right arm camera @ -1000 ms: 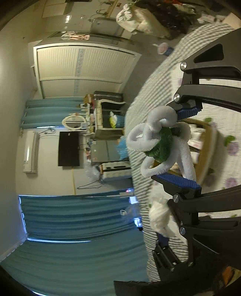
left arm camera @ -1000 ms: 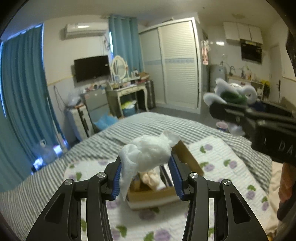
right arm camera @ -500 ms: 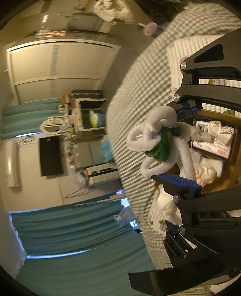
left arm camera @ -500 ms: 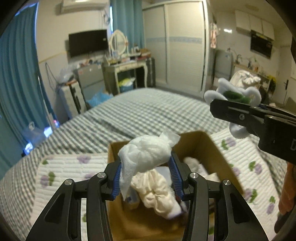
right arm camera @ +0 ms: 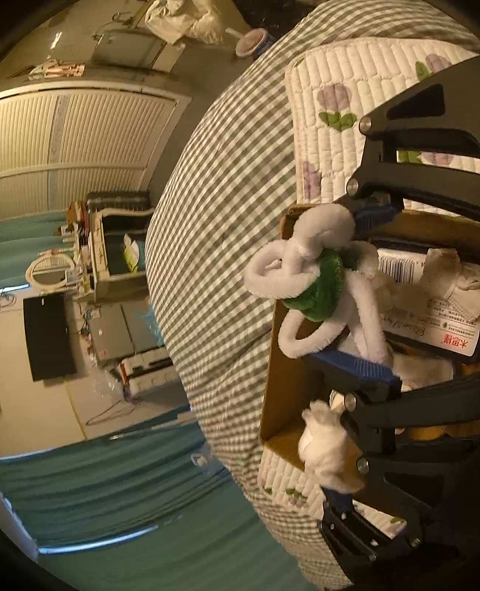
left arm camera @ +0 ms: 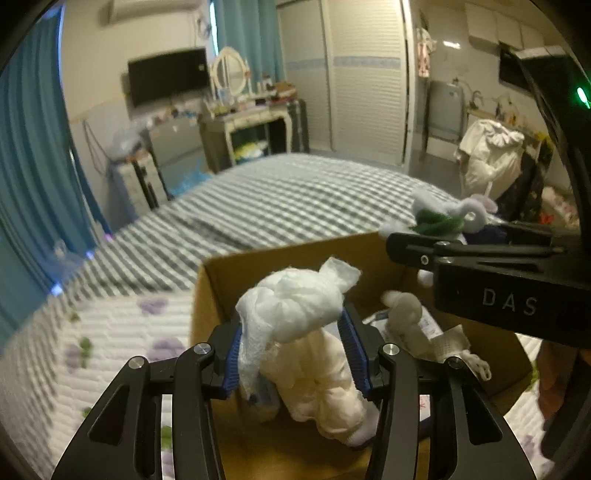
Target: Organize soft objects
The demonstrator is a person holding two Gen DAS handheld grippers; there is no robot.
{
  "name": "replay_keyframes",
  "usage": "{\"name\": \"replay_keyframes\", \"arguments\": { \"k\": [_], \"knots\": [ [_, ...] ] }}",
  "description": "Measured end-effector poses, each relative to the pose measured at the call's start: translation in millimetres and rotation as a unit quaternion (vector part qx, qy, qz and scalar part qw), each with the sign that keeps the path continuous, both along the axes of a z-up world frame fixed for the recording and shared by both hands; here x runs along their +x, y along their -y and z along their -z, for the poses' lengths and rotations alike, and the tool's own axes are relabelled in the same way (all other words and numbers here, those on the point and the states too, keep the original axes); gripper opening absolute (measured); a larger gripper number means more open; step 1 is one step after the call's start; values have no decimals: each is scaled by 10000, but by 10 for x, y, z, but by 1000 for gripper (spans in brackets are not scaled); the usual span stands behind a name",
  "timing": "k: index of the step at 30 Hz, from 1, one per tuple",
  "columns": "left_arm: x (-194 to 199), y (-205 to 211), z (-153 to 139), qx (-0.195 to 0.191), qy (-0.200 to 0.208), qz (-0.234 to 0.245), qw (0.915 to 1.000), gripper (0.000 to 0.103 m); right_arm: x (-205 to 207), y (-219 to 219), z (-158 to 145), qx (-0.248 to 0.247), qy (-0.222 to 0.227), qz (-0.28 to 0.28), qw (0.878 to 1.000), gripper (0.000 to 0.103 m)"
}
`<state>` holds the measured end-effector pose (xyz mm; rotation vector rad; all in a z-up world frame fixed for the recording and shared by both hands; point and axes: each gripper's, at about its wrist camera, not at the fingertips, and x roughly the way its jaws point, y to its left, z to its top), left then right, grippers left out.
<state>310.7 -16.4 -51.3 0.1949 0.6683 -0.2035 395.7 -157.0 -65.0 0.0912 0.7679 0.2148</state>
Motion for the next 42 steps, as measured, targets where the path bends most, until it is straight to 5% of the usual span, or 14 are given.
{"name": "replay_keyframes", "arguments": {
  "k": [3, 10, 20, 22, 25, 27, 33, 42],
  "knots": [
    [-92, 31, -153, 107, 150, -14, 9998, 78, -91, 4, -200, 30, 116, 72, 9999, 62],
    [-479, -62, -985, -73, 623, -262, 9977, 79, -611, 144, -1136, 60, 668, 220, 9975, 64],
    [-1784, -200, -2477, -345, 1826, -372, 9819, 81, -2091, 365, -2697, 383, 1703, 166, 9845, 75],
    [-2054, -221, -2663, -416, 2041, -376, 9773, 103, -2465, 396, -2919, 290, 1980, 195, 9796, 86],
    [-2488, -283, -2852, -548, 2463, -328, 9671, 103, -2982, 392, -3125, 75, 2359, 178, 9716, 96],
    [-2722, -309, -2906, -575, 2658, -286, 9619, 103, -3286, 374, -3174, -130, 2568, 257, 9660, 103],
    [-3089, -383, -2684, -465, 2817, -411, 9575, 103, -3857, 347, -2953, -236, 2917, 220, 9560, 103],
    [-2810, -422, -1739, -399, 2462, -765, 9654, 103, -3656, 258, -1896, -112, 2832, 201, 9588, 103]
  ]
}}
